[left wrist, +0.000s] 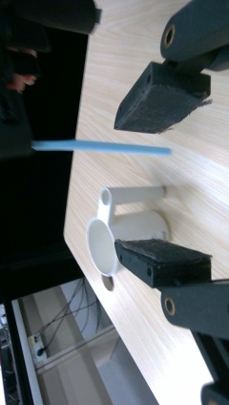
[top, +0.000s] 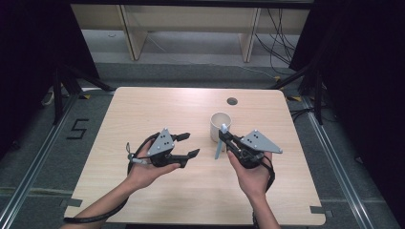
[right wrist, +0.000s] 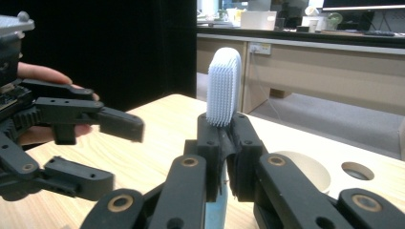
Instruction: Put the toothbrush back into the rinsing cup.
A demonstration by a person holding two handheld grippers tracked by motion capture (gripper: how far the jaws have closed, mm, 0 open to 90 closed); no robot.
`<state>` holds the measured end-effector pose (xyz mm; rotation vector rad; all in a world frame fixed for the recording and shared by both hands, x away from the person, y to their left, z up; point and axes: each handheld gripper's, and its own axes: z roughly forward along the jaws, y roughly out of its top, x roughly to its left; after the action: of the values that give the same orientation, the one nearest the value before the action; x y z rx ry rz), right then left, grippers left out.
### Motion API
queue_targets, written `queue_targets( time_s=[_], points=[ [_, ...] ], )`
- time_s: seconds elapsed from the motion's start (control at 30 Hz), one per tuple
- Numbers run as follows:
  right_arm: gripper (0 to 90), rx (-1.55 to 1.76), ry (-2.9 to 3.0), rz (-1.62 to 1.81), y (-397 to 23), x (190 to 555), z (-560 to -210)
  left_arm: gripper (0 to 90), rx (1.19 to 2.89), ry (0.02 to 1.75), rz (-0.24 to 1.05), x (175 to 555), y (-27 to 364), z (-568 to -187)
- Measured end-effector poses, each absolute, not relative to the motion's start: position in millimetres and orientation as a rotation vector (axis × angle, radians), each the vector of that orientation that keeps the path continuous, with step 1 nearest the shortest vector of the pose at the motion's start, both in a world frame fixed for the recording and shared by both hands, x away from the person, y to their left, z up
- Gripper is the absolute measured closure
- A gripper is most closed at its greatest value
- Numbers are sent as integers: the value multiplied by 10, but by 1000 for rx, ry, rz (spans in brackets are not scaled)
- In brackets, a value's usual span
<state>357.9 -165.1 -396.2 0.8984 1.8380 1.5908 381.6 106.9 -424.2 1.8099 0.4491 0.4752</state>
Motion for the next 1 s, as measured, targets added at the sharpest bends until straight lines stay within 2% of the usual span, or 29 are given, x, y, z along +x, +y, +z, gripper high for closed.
queue_targets(
  time_s=[0.73,1.0],
  points=[
    [853,1014,1779,1537,-1891,3608,-3928,326,1776,568,533,3741,1543,-4433],
    [853,1003,1764,1514,-1940,3721,-3859,321,1759,592,532,3723,1695,-4490]
  ],
)
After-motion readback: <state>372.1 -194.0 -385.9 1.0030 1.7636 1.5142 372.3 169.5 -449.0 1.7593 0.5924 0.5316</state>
